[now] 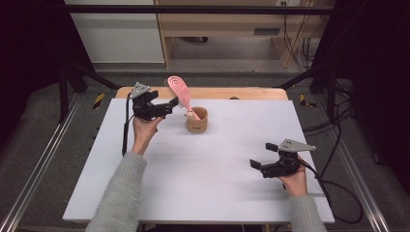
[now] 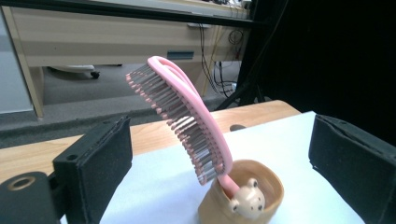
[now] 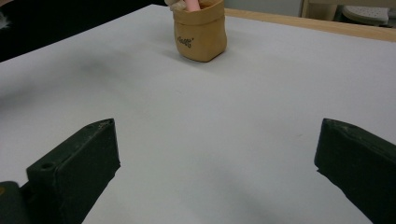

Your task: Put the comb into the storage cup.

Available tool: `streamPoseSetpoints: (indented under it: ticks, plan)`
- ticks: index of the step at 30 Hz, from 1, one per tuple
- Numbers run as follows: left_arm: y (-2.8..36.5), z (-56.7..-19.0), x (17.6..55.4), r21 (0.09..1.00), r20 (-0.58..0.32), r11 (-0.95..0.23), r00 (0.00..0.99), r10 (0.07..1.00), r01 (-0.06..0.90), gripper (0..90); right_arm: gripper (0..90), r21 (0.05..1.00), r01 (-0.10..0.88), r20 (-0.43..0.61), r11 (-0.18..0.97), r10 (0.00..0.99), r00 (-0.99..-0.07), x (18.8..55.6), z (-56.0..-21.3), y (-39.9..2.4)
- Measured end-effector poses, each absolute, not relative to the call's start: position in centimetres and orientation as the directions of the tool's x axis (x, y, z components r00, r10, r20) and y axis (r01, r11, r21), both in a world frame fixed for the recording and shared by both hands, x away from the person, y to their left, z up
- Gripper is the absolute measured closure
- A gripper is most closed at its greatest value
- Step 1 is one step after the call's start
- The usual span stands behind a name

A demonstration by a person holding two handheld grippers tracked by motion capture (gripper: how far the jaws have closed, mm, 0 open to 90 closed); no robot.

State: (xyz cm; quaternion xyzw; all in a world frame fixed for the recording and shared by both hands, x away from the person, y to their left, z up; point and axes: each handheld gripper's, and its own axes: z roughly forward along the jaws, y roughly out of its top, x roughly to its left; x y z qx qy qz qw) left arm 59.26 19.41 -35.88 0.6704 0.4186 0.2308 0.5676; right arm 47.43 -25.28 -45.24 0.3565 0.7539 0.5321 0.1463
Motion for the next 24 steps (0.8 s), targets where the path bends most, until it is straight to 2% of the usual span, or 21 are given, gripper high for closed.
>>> streamPoseSetpoints:
  ticks: [24]
  plan:
    - [22.1,-35.6,53.7,0.95,-0.138,-0.081,0.637,0.758,0.302,1.9,0.1,0.907,0.382,0.158,0.176,0.699,-0.697,47.4,-45.2,-25.3]
